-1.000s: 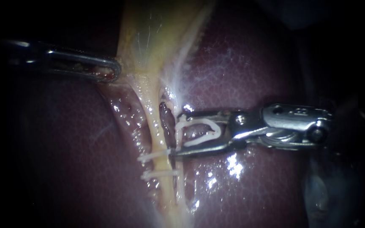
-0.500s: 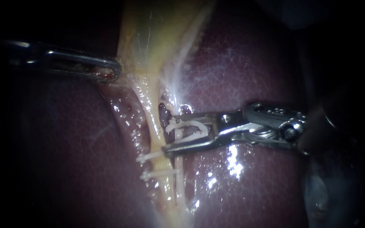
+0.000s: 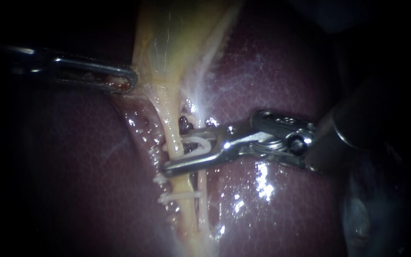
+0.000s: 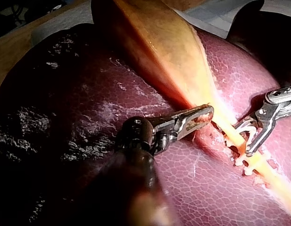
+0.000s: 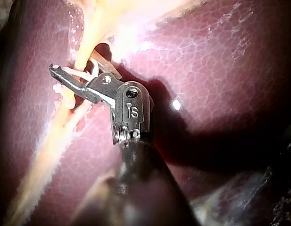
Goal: Clipping third clip left tube
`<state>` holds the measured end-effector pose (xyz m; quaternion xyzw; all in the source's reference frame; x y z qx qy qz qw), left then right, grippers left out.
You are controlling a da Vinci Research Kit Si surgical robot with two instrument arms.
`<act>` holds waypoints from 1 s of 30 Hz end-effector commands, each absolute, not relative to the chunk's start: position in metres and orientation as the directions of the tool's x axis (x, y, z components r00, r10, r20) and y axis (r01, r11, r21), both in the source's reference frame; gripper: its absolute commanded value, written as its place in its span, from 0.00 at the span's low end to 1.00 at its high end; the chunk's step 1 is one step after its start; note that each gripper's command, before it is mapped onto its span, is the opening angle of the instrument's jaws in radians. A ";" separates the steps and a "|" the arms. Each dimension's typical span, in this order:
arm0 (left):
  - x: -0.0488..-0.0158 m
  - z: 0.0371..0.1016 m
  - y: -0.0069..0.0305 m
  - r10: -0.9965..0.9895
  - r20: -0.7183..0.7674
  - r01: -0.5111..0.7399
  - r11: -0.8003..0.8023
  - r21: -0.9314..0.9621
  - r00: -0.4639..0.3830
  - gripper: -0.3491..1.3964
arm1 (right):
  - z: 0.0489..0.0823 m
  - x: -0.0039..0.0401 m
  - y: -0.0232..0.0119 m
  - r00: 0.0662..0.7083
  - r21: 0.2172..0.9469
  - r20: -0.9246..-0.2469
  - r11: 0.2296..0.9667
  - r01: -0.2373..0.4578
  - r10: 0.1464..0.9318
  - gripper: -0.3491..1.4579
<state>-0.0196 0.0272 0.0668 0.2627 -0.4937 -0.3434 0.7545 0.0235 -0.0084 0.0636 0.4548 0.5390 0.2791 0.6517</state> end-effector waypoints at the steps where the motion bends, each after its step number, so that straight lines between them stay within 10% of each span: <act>1: -0.0196 0.0668 0.0272 -0.778 0.565 0.258 0.626 0.736 0.277 0.00 | 0.0632 0.0236 -0.0081 0.257 0.895 -0.445 0.426 0.131 0.858 0.47; 20: -0.0197 0.0669 0.0271 -0.777 0.565 0.259 0.626 0.735 0.277 0.00 | 0.0595 0.0246 -0.0047 0.177 0.936 -0.332 0.299 0.188 0.927 0.45; 30: -0.0197 0.0669 0.0271 -0.777 0.565 0.259 0.626 0.735 0.277 0.00 | 0.0597 0.0243 -0.0048 0.188 0.944 -0.301 0.264 0.197 0.935 0.27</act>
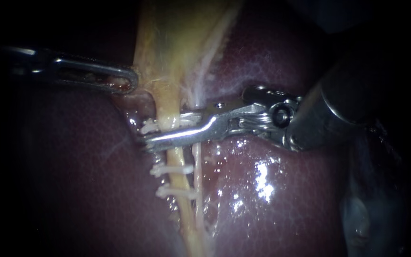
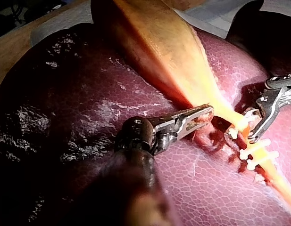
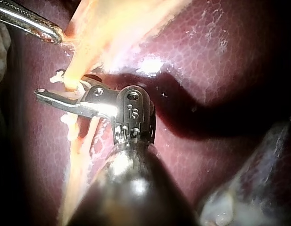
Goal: Clipping third clip left tube
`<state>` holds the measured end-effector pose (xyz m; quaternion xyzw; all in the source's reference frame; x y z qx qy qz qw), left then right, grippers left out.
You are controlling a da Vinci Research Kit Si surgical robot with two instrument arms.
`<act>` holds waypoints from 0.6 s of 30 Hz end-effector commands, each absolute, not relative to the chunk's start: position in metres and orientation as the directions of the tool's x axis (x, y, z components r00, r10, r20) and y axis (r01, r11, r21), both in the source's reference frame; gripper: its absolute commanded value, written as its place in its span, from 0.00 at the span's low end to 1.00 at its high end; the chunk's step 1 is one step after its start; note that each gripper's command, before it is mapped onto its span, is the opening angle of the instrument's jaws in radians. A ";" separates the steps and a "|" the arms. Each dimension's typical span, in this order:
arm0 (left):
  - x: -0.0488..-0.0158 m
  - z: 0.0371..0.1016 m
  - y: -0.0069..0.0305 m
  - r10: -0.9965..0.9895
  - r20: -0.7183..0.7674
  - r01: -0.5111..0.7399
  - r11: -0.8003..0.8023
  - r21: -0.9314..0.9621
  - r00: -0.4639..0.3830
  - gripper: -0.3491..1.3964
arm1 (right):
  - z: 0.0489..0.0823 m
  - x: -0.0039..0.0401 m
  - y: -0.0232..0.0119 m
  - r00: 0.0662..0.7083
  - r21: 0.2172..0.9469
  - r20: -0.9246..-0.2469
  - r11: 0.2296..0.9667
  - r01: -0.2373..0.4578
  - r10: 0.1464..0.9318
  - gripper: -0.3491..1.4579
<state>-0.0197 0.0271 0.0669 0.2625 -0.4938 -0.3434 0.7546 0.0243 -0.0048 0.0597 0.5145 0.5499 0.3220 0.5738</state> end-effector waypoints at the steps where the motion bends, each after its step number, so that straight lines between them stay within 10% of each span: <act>1: -0.0197 0.0669 0.0271 -0.777 0.565 0.259 0.627 0.735 0.277 0.00 | 0.0597 0.0242 -0.0048 0.190 0.944 -0.301 0.264 0.199 0.935 0.24; 7: -0.0197 0.0669 0.0271 -0.777 0.565 0.259 0.627 0.735 0.277 0.00 | 0.0597 0.0242 -0.0048 0.203 0.941 -0.304 0.260 0.217 0.931 0.01; 18: -0.0197 0.0669 0.0271 -0.777 0.565 0.259 0.627 0.735 0.277 0.00 | 0.0597 0.0242 -0.0050 0.189 0.936 -0.327 0.290 0.199 0.926 0.00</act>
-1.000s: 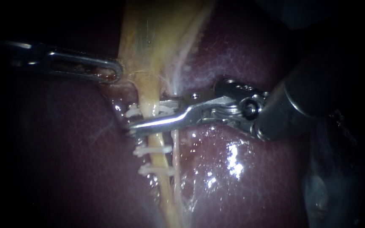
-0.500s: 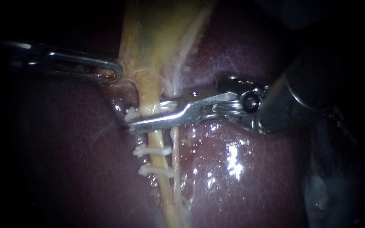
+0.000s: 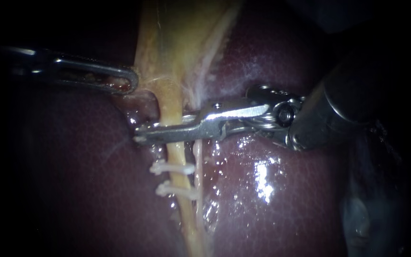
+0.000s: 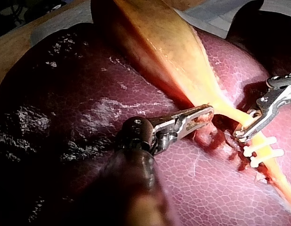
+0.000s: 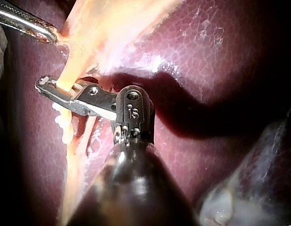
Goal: Clipping third clip left tube
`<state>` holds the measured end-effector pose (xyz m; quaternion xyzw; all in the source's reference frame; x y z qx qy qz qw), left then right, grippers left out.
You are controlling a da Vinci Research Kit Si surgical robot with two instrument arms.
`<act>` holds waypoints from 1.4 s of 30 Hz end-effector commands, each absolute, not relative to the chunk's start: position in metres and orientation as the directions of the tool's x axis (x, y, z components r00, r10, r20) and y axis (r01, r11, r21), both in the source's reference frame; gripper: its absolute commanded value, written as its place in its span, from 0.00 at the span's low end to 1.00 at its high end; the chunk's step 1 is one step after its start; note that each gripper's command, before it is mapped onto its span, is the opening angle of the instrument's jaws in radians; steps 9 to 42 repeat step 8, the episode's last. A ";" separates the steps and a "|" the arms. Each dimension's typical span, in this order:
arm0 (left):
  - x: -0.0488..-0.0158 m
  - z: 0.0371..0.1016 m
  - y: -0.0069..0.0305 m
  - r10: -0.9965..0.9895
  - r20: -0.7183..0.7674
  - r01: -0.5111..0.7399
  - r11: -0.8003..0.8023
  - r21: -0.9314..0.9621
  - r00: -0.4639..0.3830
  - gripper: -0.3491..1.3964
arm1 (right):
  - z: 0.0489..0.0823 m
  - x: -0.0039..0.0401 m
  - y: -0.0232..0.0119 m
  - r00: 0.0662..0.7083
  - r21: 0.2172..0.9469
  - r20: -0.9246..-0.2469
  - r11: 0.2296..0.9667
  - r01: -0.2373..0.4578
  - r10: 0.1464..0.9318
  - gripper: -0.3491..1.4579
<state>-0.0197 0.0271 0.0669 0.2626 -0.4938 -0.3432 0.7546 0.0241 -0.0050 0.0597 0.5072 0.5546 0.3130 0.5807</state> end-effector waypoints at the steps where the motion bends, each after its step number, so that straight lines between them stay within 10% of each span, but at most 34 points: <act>1: -0.0197 0.0669 0.0271 -0.777 0.565 0.259 0.626 0.735 0.277 0.00 | 0.0597 0.0242 -0.0050 0.189 0.936 -0.327 0.290 0.199 0.926 0.00; 42: -0.0197 0.0669 0.0271 -0.777 0.565 0.259 0.626 0.735 0.277 0.00 | 0.0599 0.0242 -0.0050 0.189 0.936 -0.327 0.290 0.198 0.926 0.00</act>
